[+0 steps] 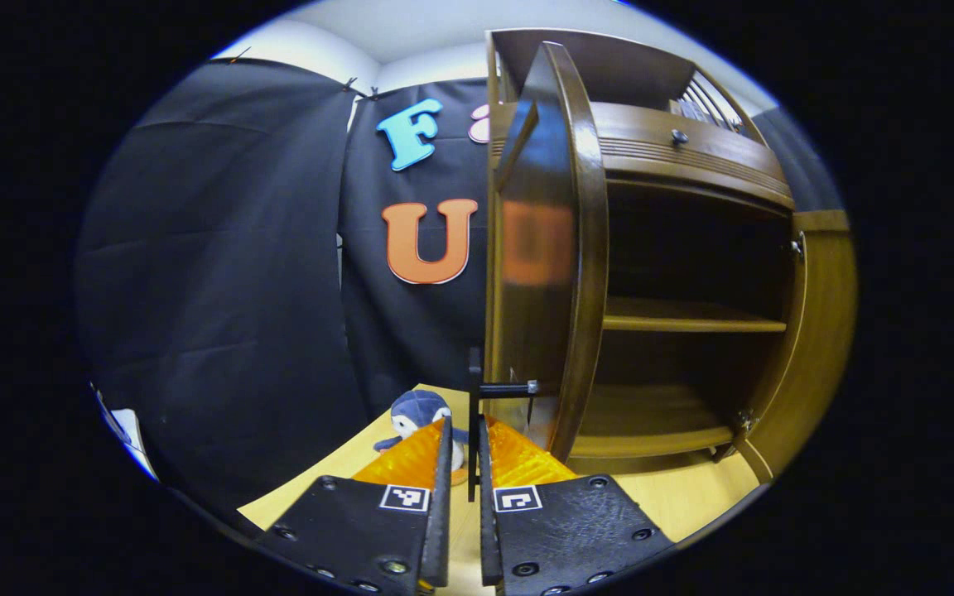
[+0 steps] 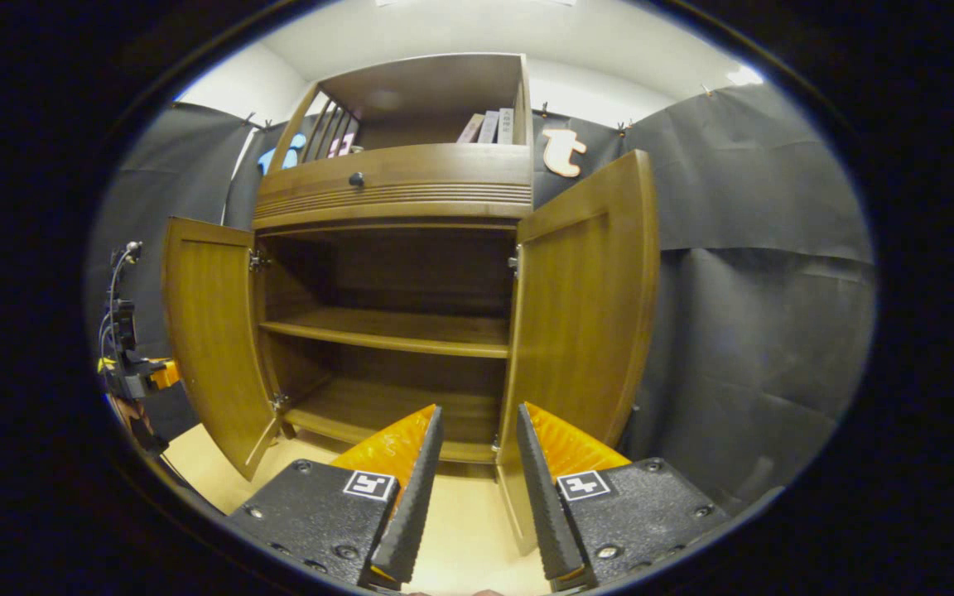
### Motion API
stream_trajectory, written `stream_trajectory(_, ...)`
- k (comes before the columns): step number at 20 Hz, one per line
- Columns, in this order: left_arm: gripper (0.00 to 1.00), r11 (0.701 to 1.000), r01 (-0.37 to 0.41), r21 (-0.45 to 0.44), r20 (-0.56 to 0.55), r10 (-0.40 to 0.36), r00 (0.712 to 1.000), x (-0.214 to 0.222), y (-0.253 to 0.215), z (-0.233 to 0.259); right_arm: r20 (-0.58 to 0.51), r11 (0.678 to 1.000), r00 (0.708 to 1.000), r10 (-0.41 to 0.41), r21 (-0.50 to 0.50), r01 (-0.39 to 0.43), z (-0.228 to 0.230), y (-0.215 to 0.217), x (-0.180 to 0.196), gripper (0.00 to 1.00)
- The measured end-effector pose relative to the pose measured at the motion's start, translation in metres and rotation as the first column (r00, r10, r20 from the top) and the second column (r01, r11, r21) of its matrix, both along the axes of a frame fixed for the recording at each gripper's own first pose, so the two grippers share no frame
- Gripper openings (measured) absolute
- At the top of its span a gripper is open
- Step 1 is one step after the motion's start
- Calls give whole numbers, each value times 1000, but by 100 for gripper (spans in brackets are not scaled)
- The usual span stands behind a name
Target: Open the right door of the double-door shoe cabinet with the right hand, and open the left door with the left hand.
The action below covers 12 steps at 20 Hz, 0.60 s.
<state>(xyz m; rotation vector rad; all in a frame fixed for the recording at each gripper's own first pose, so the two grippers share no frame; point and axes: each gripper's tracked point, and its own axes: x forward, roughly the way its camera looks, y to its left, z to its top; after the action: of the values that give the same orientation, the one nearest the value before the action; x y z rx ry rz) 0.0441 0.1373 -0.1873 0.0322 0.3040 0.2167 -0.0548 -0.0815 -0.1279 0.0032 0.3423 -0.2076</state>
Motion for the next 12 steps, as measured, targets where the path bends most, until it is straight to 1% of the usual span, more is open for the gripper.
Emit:
stream_trajectory(2, 16, 1000, 15, 6, -3, -15, 1000, -1, 2, 1, 0, 1000, 1000, 16, 9, -16, -1, 8, 7, 60)
stream_trajectory(4, 18, 1000, 11, 21, -1, -11, 1000, -5, 5, 1, 3, 1000, 1000, 26, 13, -26, 0, 15, 13, 59)
stream_trajectory(5, 29, 999, 4, 35, 0, -4, 1000, -7, 10, 2, 4, 999, 999, 35, 19, -35, -1, 19, 15, 59)
stream_trajectory(6, 11, 998, -10, 59, -1, 10, 1000, -12, 17, 3, 3, 999, 999, 44, 22, -44, -1, 23, 18, 59)
stream_trajectory(7, 19, 997, -17, 76, -4, 17, 1000, -22, 27, 4, 2, 998, 998, 55, 23, -55, -2, 27, 20, 59)
stream_trajectory(10, 16, 992, -60, 113, 7, 60, 998, -39, 42, 13, 0, 996, 997, 82, 29, -82, -3, 38, 30, 60)
stream_trajectory(11, 22, 993, -64, 103, 12, 63, 998, -45, 42, 17, 0, 995, 996, 90, 33, -90, -4, 43, 32, 59)
stream_trajectory(12, 21, 994, -60, 88, 31, 57, 998, -48, 39, 23, 6, 994, 995, 103, 39, -103, -1, 48, 34, 60)
